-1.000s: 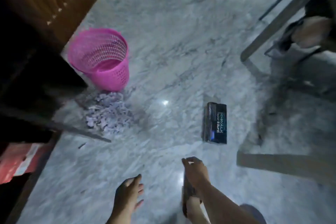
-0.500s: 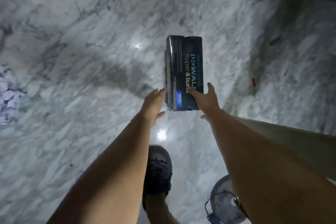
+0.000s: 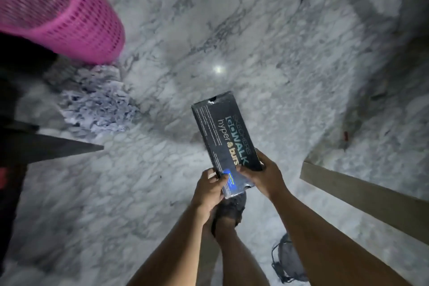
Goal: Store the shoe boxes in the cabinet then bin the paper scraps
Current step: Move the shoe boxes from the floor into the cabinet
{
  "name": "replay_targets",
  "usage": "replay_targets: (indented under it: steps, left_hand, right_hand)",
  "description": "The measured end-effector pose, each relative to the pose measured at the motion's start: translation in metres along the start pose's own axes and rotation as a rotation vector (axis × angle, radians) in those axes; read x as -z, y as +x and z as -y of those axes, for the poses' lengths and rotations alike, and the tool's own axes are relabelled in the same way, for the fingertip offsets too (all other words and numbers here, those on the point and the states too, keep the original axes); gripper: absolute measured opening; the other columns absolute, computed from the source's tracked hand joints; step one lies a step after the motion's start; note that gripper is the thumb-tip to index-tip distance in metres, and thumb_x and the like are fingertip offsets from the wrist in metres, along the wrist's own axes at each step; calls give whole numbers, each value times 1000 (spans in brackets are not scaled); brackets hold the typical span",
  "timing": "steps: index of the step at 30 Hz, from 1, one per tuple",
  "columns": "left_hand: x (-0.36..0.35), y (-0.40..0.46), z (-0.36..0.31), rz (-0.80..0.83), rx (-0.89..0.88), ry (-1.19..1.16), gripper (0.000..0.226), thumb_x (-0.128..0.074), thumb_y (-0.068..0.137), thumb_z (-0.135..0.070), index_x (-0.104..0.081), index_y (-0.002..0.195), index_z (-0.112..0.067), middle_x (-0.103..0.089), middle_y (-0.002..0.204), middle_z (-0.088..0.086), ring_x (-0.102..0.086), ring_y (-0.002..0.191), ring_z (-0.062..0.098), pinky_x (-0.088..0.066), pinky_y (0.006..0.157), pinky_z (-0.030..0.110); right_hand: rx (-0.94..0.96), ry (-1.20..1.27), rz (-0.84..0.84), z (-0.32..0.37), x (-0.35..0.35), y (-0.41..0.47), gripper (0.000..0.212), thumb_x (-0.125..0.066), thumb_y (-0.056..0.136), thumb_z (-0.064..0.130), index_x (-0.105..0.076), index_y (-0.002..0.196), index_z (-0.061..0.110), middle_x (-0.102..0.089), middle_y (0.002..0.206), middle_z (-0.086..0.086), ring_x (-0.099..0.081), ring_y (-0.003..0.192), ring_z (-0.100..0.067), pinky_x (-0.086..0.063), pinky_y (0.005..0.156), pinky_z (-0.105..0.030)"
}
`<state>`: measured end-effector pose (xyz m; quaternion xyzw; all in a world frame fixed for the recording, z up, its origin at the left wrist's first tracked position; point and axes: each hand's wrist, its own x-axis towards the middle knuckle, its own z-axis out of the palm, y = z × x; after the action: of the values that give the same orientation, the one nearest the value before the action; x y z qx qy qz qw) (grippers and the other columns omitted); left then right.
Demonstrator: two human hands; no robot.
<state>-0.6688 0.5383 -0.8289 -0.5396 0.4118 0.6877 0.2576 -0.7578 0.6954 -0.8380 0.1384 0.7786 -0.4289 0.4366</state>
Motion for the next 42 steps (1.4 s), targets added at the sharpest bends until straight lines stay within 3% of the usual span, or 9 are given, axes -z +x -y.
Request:
replay_targets:
  steps: [6, 9, 13, 17, 20, 27, 33, 37, 42]
  left_hand:
    - [126, -246, 3, -145, 59, -151, 30, -61, 98, -13, -52, 125, -6, -64, 112, 11, -64, 74, 16, -54, 56, 22]
    - [191, -367, 32, -208, 24, -285, 21, -64, 97, -16, -56, 115, -9, -70, 104, 10, -67, 68, 16, -55, 58, 23]
    - [275, -487, 75, -321, -61, -433, 13, -68, 94, -22, -60, 97, -13, -70, 87, 6, -66, 69, 19, -55, 57, 24]
    - [351, -553, 76, -444, -211, -507, 15, -67, 95, -21, -58, 87, -12, -65, 82, 10, -58, 69, 24, -49, 59, 26]
    - [403, -579, 47, -543, -321, -490, 14, -63, 98, -22, -59, 87, -15, -63, 84, 5, -58, 68, 16, -54, 64, 28]
    - [524, -579, -58, -645, -501, -494, 35, -56, 101, -33, -55, 130, -14, -57, 103, 9, -56, 90, 24, -54, 94, 48]
    - [626, -514, -140, -724, -520, -653, 35, -54, 101, -27, -57, 132, -12, -68, 105, 12, -62, 85, 26, -54, 90, 44]
    - [666, -491, -178, -818, -589, -817, 32, -53, 101, -25, -56, 133, -18, -58, 75, 7, -49, 58, 19, -43, 62, 36]
    - [697, -487, -199, -907, -575, -767, 48, -60, 94, -48, -57, 133, -19, -70, 90, 14, -59, 67, 22, -46, 63, 32]
  right_hand:
    - [53, -172, 216, 82, -90, -186, 85, -94, 53, 52, -66, 132, 37, -78, 110, 14, -74, 100, -7, -61, 92, -36]
    - [114, -277, 330, 123, -154, -286, 71, -95, 69, 28, -66, 133, 29, -76, 113, 9, -71, 97, -8, -54, 71, -11]
    - [220, -366, 465, 163, -242, -400, 60, -94, 69, 18, -71, 124, 27, -78, 95, 16, -71, 79, 3, -57, 73, -18]
    - [402, -311, 492, 202, -328, -461, 70, -93, 55, 40, -72, 122, 35, -79, 108, 9, -74, 104, -17, -59, 96, -45]
    - [534, -270, 498, 247, -383, -477, 57, -93, 64, 29, -74, 118, 31, -80, 105, 6, -76, 99, -19, -60, 94, -48]
    - [700, -344, 448, 405, -502, -484, 67, -86, 58, 57, -72, 120, 37, -79, 100, 14, -76, 96, -14, -60, 93, -38]
    - [737, -374, 476, 503, -612, -448, 59, -87, 78, 19, -66, 133, 19, -72, 115, -1, -69, 111, -21, -58, 88, -24]
    - [798, -411, 443, 536, -670, -420, 70, -81, 86, 31, -51, 149, 26, -64, 139, -8, -59, 129, -25, -49, 109, -41]
    - [761, -514, 426, 565, -707, -415, 73, -74, 91, 41, -44, 154, 18, -58, 143, -17, -57, 132, -33, -42, 91, -23]
